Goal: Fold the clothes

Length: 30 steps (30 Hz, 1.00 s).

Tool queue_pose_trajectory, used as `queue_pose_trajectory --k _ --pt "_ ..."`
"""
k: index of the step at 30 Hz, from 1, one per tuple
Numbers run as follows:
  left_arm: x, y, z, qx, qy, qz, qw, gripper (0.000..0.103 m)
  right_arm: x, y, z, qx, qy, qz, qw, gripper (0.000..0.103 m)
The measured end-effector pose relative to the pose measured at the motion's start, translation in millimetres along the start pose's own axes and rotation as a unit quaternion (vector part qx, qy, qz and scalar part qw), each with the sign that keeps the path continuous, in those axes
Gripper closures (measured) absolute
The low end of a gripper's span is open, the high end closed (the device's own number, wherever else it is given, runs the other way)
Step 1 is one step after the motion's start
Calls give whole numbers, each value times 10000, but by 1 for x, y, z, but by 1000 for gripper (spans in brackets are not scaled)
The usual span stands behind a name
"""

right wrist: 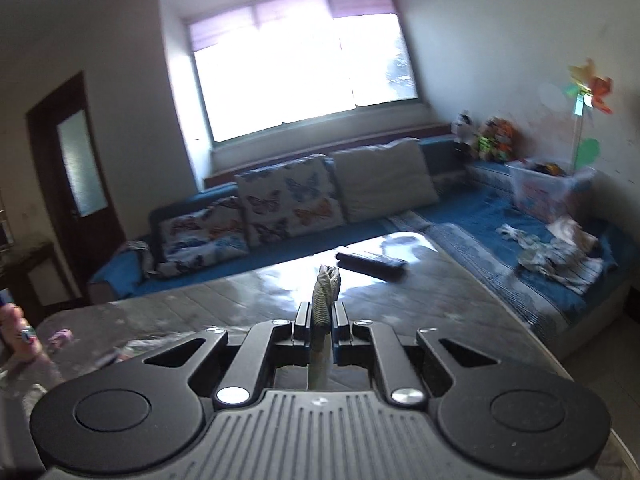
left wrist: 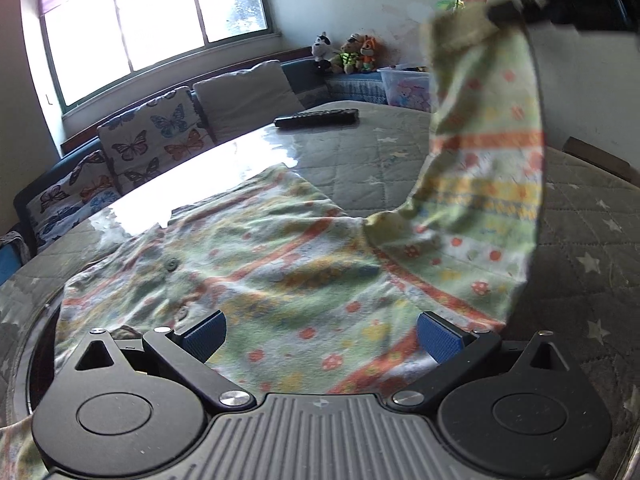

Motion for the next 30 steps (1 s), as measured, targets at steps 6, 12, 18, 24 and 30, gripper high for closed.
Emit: queue_pose_trajectory --k 6,12,18,24,30 --pt "-9 -21 -6 132 -114 47 9998 0 -59 25 14 -42 -357 728 9967 95" --pt "-61 -66 -17 384 -631 527 9959 0 -125 52 1 -306 -623 1428 9873 95" --pt "-110 -90 -48 223 -1115 1175 9865 0 -187 78 -31 -718 -795 1991 9741 95" --pt "-139 -104 -70 87 -1436 1539 9776 0 -218 85 -67 -1219 -1074 2213 9616 84" --pt "-152 -112 -70 144 -1561 1716 9726 0 -185 74 -88 -1563 -1185 1835 9633 75"
Point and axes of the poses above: each gripper's, at about its wrist camera, not at the fingertips, and y roughly the way its jaws point, x to its right, z to its top, the point moved 3 cm from there along y, roughly the way its jaws point, and after that the axes turned 5 degrees about x, right-handed, at the moved point
